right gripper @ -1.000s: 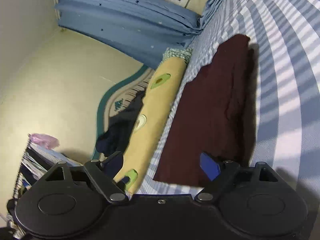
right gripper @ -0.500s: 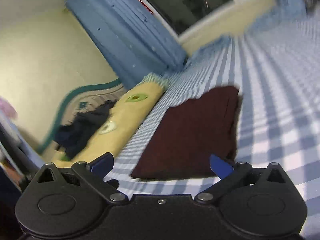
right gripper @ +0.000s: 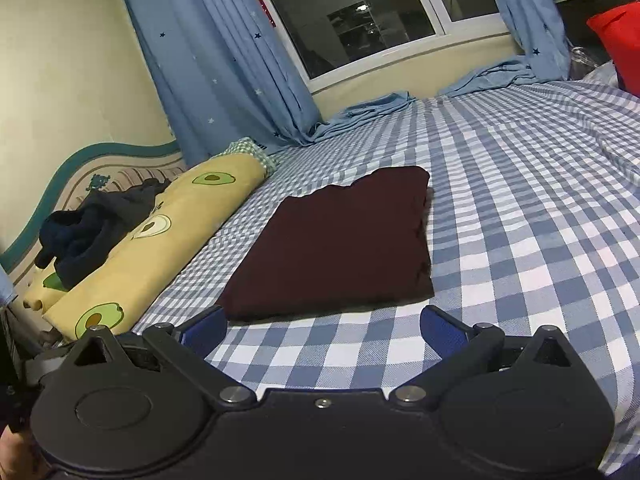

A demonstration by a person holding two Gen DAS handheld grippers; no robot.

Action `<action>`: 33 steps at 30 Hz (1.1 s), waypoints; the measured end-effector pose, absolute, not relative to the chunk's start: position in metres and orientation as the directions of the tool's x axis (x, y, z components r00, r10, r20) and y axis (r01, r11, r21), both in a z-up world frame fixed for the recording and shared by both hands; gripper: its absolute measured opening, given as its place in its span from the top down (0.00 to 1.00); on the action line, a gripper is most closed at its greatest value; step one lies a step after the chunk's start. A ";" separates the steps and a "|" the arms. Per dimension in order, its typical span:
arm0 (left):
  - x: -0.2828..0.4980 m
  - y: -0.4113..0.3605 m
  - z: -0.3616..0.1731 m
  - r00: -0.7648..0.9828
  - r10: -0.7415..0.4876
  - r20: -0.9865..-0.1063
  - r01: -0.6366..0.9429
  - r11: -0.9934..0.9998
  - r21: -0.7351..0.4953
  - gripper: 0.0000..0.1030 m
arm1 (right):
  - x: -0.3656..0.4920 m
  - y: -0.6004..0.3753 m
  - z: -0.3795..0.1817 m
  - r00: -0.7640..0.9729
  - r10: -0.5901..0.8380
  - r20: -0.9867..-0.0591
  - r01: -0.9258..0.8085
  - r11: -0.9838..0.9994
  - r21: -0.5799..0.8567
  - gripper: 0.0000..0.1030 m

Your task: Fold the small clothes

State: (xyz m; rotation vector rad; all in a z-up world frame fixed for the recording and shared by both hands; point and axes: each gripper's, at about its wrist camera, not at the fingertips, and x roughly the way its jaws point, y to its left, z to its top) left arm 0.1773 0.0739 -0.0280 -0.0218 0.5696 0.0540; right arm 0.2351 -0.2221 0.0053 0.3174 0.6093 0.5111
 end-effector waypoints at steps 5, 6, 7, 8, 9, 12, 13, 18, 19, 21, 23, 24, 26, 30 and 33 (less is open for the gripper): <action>0.167 0.069 -0.022 0.855 0.048 -0.516 -0.047 0.999 0.014 0.01 | 0.231 -0.217 0.013 0.712 0.516 -0.476 -0.364 0.851 0.379 0.01; 0.165 0.068 -0.020 0.858 0.048 -0.512 -0.044 0.999 0.020 0.01 | 0.229 -0.215 0.013 0.714 0.508 -0.482 -0.363 0.857 0.366 0.01; 0.163 0.066 -0.018 0.859 0.050 -0.509 -0.042 0.999 0.026 0.01 | 0.229 -0.214 0.014 0.714 0.501 -0.490 -0.362 0.863 0.353 0.01; 0.162 0.065 -0.016 0.860 0.051 -0.507 -0.040 0.999 0.032 0.01 | 0.229 -0.212 0.013 0.715 0.487 -0.501 -0.358 0.871 0.336 0.01; 0.160 0.065 -0.015 0.862 0.053 -0.504 -0.038 0.999 0.038 0.01 | 0.227 -0.207 0.013 0.721 0.468 -0.511 -0.354 0.883 0.310 0.01; 0.155 0.063 -0.011 0.868 0.064 -0.492 -0.043 0.998 0.054 0.01 | 0.221 -0.199 0.013 0.735 0.451 -0.507 -0.366 0.892 0.264 0.01; 0.153 0.063 -0.011 0.870 0.064 -0.489 -0.041 0.998 0.057 0.01 | 0.219 -0.196 0.014 0.736 0.453 -0.503 -0.376 0.892 0.252 0.01; 0.146 0.065 -0.007 0.874 0.049 -0.483 -0.035 0.999 0.038 0.01 | 0.209 -0.188 0.020 0.755 0.451 -0.477 -0.402 0.892 0.207 0.01; 0.145 0.064 -0.005 0.877 0.041 -0.478 -0.029 0.999 0.033 0.01 | 0.208 -0.189 0.021 0.753 0.465 -0.466 -0.413 0.885 0.216 0.01; 0.144 0.064 -0.004 0.882 0.034 -0.470 -0.021 0.999 0.032 0.01 | 0.209 -0.190 0.023 0.749 0.483 -0.454 -0.424 0.876 0.232 0.01; 0.146 0.062 -0.003 0.884 0.024 -0.467 -0.010 0.999 0.033 0.01 | 0.212 -0.190 0.023 0.747 0.472 -0.468 -0.413 0.881 0.231 0.01; 0.148 0.061 -0.004 0.883 0.020 -0.468 -0.004 0.999 0.036 0.01 | 0.214 -0.190 0.022 0.745 0.465 -0.478 -0.405 0.885 0.230 0.01; 0.150 0.060 -0.005 0.883 0.012 -0.469 0.008 0.999 0.039 0.01 | 0.216 -0.191 0.020 0.740 0.467 -0.484 -0.404 0.884 0.235 0.01; 0.154 0.057 -0.010 0.879 -0.003 -0.476 0.025 0.999 0.040 0.01 | 0.217 -0.193 0.017 0.737 0.467 -0.489 -0.404 0.884 0.236 0.01; 0.155 0.058 -0.013 0.878 -0.009 -0.478 0.030 0.999 0.035 0.01 | 0.218 -0.193 0.016 0.742 0.457 -0.490 -0.398 0.889 0.226 0.01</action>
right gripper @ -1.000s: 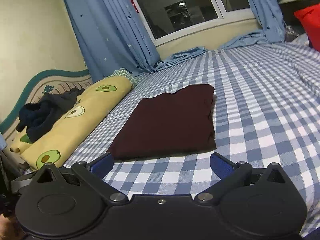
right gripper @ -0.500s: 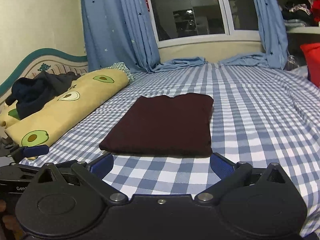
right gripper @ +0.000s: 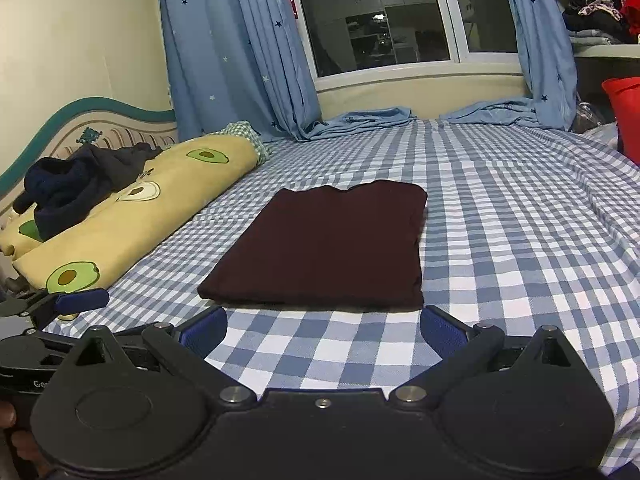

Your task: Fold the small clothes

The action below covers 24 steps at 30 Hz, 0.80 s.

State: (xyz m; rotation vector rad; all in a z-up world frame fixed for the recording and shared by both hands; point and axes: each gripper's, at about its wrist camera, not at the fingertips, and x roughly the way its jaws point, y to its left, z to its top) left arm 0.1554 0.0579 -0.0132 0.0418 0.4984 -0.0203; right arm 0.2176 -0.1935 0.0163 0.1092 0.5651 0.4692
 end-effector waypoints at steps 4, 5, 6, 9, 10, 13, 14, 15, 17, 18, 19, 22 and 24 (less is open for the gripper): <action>0.156 0.063 -0.019 0.886 -0.002 -0.463 0.029 0.998 0.050 0.01 | 0.214 -0.192 0.017 0.751 0.459 -0.474 -0.401 0.888 0.224 0.01; 0.157 0.065 -0.020 0.885 0.004 -0.466 0.023 0.998 0.051 0.01 | 0.213 -0.191 0.017 0.751 0.461 -0.472 -0.405 0.887 0.222 0.01; 0.157 0.067 -0.021 0.884 0.006 -0.468 0.020 0.999 0.049 0.01 | 0.212 -0.191 0.017 0.753 0.463 -0.468 -0.409 0.886 0.220 0.01; 0.157 0.074 -0.024 0.880 -0.001 -0.474 0.021 0.999 0.037 0.01 | 0.209 -0.185 0.017 0.757 0.468 -0.457 -0.424 0.883 0.202 0.01; 0.156 0.077 -0.025 0.880 -0.002 -0.476 0.021 0.999 0.034 0.01 | 0.209 -0.183 0.017 0.754 0.470 -0.459 -0.430 0.881 0.196 0.01; 0.155 0.087 -0.027 0.878 -0.008 -0.478 0.022 0.999 0.025 0.01 | 0.208 -0.177 0.016 0.746 0.479 -0.463 -0.446 0.875 0.187 0.01; 0.155 0.091 -0.028 0.878 0.000 -0.479 0.014 1.000 0.026 0.01 | 0.208 -0.175 0.016 0.744 0.483 -0.462 -0.451 0.873 0.188 0.01; 0.155 0.093 -0.028 0.877 0.006 -0.480 0.007 1.000 0.027 0.01 | 0.207 -0.173 0.016 0.742 0.488 -0.460 -0.456 0.870 0.188 0.01; 0.154 0.097 -0.028 0.877 0.016 -0.480 -0.004 1.000 0.026 0.01 | 0.205 -0.169 0.016 0.736 0.496 -0.460 -0.468 0.865 0.184 0.01; 0.154 0.099 -0.028 0.877 0.018 -0.481 -0.007 1.000 0.025 0.01 | 0.205 -0.168 0.016 0.736 0.498 -0.459 -0.473 0.863 0.177 0.01; 0.154 0.100 -0.028 0.877 0.019 -0.481 -0.008 1.000 0.026 0.01 | 0.204 -0.166 0.016 0.737 0.497 -0.458 -0.477 0.863 0.169 0.01; 0.154 0.102 -0.028 0.878 0.026 -0.478 -0.014 0.999 0.029 0.01 | 0.204 -0.162 0.016 0.734 0.499 -0.459 -0.484 0.860 0.161 0.01; 0.154 0.103 -0.028 0.878 0.026 -0.478 -0.014 1.000 0.028 0.01 | 0.204 -0.160 0.016 0.731 0.505 -0.459 -0.488 0.857 0.165 0.01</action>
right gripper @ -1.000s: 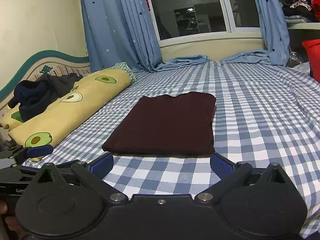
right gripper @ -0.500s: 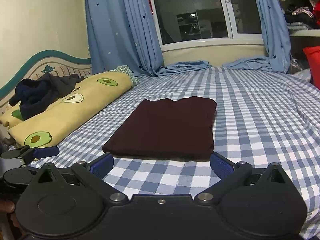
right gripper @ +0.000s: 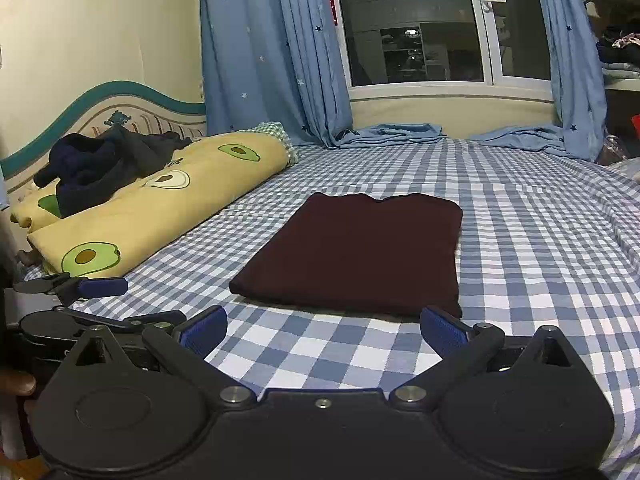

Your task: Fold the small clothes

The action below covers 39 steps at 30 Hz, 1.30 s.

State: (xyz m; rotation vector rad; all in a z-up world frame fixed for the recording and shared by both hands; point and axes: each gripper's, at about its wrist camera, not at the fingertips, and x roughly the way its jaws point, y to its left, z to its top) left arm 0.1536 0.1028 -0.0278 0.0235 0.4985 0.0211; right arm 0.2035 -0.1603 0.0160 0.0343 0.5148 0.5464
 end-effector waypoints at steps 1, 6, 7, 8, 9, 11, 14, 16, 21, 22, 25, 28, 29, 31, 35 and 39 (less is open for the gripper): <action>0.154 0.103 -0.028 0.878 0.028 -0.478 -0.016 0.999 0.030 0.01 | 0.203 -0.160 0.015 0.731 0.506 -0.458 -0.489 0.856 0.166 0.01; 0.156 0.098 -0.027 0.872 0.050 -0.488 -0.035 0.999 0.041 0.01 | 0.204 -0.160 0.015 0.737 0.514 -0.438 -0.503 0.851 0.151 0.01; 0.157 0.095 -0.026 0.869 0.060 -0.492 -0.043 0.998 0.045 0.01 | 0.206 -0.161 0.016 0.730 0.524 -0.439 -0.513 0.844 0.154 0.01; 0.160 0.093 -0.025 0.865 0.069 -0.497 -0.052 0.998 0.047 0.01 | 0.209 -0.162 0.016 0.725 0.529 -0.441 -0.518 0.841 0.158 0.01; 0.162 0.092 -0.024 0.862 0.075 -0.502 -0.060 0.997 0.045 0.01 | 0.213 -0.164 0.017 0.723 0.530 -0.443 -0.517 0.840 0.162 0.01; 0.167 0.085 -0.022 0.857 0.080 -0.509 -0.067 0.997 0.043 0.01 | 0.222 -0.169 0.019 0.718 0.527 -0.454 -0.512 0.842 0.167 0.01; 0.174 0.072 -0.022 0.854 0.094 -0.512 -0.083 0.996 0.044 0.01 | 0.235 -0.179 0.022 0.726 0.529 -0.439 -0.511 0.843 0.169 0.01; 0.179 0.062 -0.023 0.855 0.087 -0.512 -0.074 0.996 0.046 0.01 | 0.244 -0.188 0.022 0.736 0.531 -0.419 -0.504 0.844 0.184 0.01; 0.188 0.044 -0.028 0.867 0.094 -0.489 -0.071 0.995 0.064 0.01 | 0.260 -0.205 0.009 0.759 0.525 -0.386 -0.473 0.851 0.227 0.01; 0.190 0.042 -0.030 0.866 0.098 -0.490 -0.076 0.995 0.065 0.01 | 0.261 -0.207 0.005 0.760 0.521 -0.388 -0.468 0.853 0.230 0.01; 0.192 0.037 -0.033 0.866 0.093 -0.491 -0.077 0.996 0.053 0.01 | 0.262 -0.209 -0.009 0.758 0.518 -0.397 -0.461 0.855 0.236 0.01; 0.192 0.033 -0.035 0.867 0.088 -0.490 -0.071 0.996 0.054 0.01 | 0.262 -0.208 -0.018 0.752 0.521 -0.404 -0.465 0.854 0.234 0.01; 0.192 0.033 -0.035 0.867 0.091 -0.490 -0.072 0.996 0.059 0.01 | 0.261 -0.207 -0.019 0.750 0.525 -0.402 -0.469 0.851 0.235 0.01; 0.192 0.032 -0.035 0.868 0.098 -0.487 -0.075 0.995 0.066 0.01 | 0.259 -0.206 -0.018 0.747 0.534 -0.396 -0.481 0.845 0.233 0.01; 0.189 0.030 -0.034 0.875 0.102 -0.474 -0.071 0.994 0.083 0.01 | 0.255 -0.204 -0.013 0.755 0.536 -0.378 -0.491 0.844 0.214 0.01; 0.189 0.031 -0.033 0.875 0.105 -0.472 -0.075 0.994 0.082 0.01 | 0.253 -0.202 -0.010 0.756 0.540 -0.371 -0.500 0.841 0.205 0.01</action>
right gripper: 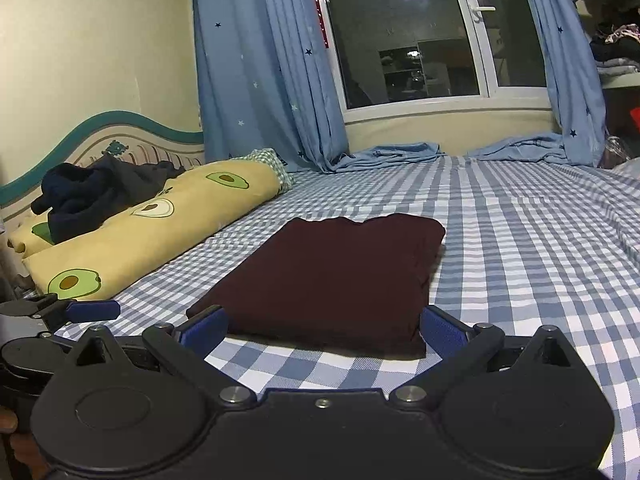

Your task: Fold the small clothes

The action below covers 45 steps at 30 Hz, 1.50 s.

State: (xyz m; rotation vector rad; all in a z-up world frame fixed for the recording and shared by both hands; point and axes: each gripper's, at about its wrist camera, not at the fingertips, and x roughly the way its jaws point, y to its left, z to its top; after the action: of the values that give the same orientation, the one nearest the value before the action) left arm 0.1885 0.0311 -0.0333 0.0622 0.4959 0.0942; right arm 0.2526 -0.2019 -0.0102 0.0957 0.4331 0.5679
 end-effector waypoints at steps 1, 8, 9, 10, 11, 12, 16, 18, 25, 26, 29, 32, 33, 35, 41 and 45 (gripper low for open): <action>0.188 0.032 -0.033 0.875 0.106 -0.473 -0.078 0.994 0.079 0.01 | 0.252 -0.202 -0.010 0.757 0.539 -0.370 -0.501 0.841 0.202 0.01; 0.188 0.037 -0.034 0.872 0.119 -0.475 -0.095 0.993 0.074 0.01 | 0.251 -0.202 -0.010 0.754 0.547 -0.364 -0.506 0.837 0.208 0.01; 0.188 0.038 -0.034 0.872 0.120 -0.475 -0.096 0.993 0.074 0.01 | 0.250 -0.201 -0.011 0.754 0.547 -0.364 -0.507 0.836 0.207 0.01; 0.188 0.038 -0.034 0.871 0.120 -0.476 -0.096 0.993 0.074 0.01 | 0.250 -0.200 -0.011 0.753 0.549 -0.364 -0.508 0.836 0.208 0.01; 0.188 0.039 -0.035 0.871 0.121 -0.477 -0.098 0.993 0.073 0.01 | 0.250 -0.200 -0.011 0.751 0.551 -0.363 -0.509 0.834 0.213 0.01; 0.189 0.039 -0.034 0.870 0.121 -0.478 -0.097 0.993 0.073 0.01 | 0.250 -0.200 -0.011 0.749 0.555 -0.361 -0.512 0.831 0.217 0.01; 0.188 0.039 -0.034 0.870 0.118 -0.478 -0.095 0.993 0.072 0.01 | 0.247 -0.195 -0.010 0.747 0.562 -0.355 -0.526 0.826 0.202 0.01; 0.188 0.039 -0.033 0.871 0.117 -0.477 -0.094 0.993 0.072 0.01 | 0.245 -0.192 -0.008 0.748 0.563 -0.351 -0.531 0.825 0.192 0.01; 0.187 0.040 -0.033 0.873 0.120 -0.473 -0.097 0.993 0.074 0.01 | 0.242 -0.190 -0.006 0.752 0.565 -0.341 -0.535 0.824 0.185 0.01; 0.187 0.040 -0.033 0.873 0.123 -0.471 -0.099 0.992 0.076 0.01 | 0.242 -0.191 -0.007 0.752 0.564 -0.341 -0.533 0.825 0.187 0.01; 0.187 0.042 -0.032 0.874 0.121 -0.471 -0.099 0.993 0.071 0.01 | 0.242 -0.192 -0.007 0.751 0.566 -0.340 -0.532 0.824 0.196 0.01; 0.188 0.042 -0.032 0.874 0.122 -0.470 -0.100 0.992 0.071 0.01 | 0.241 -0.192 -0.007 0.752 0.566 -0.339 -0.531 0.824 0.196 0.01; 0.187 0.042 -0.032 0.875 0.123 -0.468 -0.099 0.992 0.076 0.01 | 0.241 -0.192 -0.007 0.751 0.567 -0.338 -0.532 0.823 0.198 0.01; 0.187 0.041 -0.032 0.875 0.128 -0.466 -0.101 0.991 0.085 0.01 | 0.242 -0.192 -0.007 0.749 0.571 -0.338 -0.534 0.821 0.203 0.01; 0.186 0.042 -0.032 0.875 0.123 -0.467 -0.102 0.992 0.071 0.01 | 0.240 -0.190 -0.007 0.747 0.575 -0.335 -0.537 0.818 0.206 0.01; 0.185 0.042 -0.033 0.876 0.124 -0.467 -0.103 0.992 0.071 0.01 | 0.238 -0.186 -0.006 0.745 0.578 -0.333 -0.545 0.815 0.198 0.01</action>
State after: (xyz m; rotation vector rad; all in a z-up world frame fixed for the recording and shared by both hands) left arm 0.1850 0.0422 -0.0325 0.0442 0.4898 0.1182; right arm 0.2378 -0.1865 -0.0059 0.0900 0.3940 0.6157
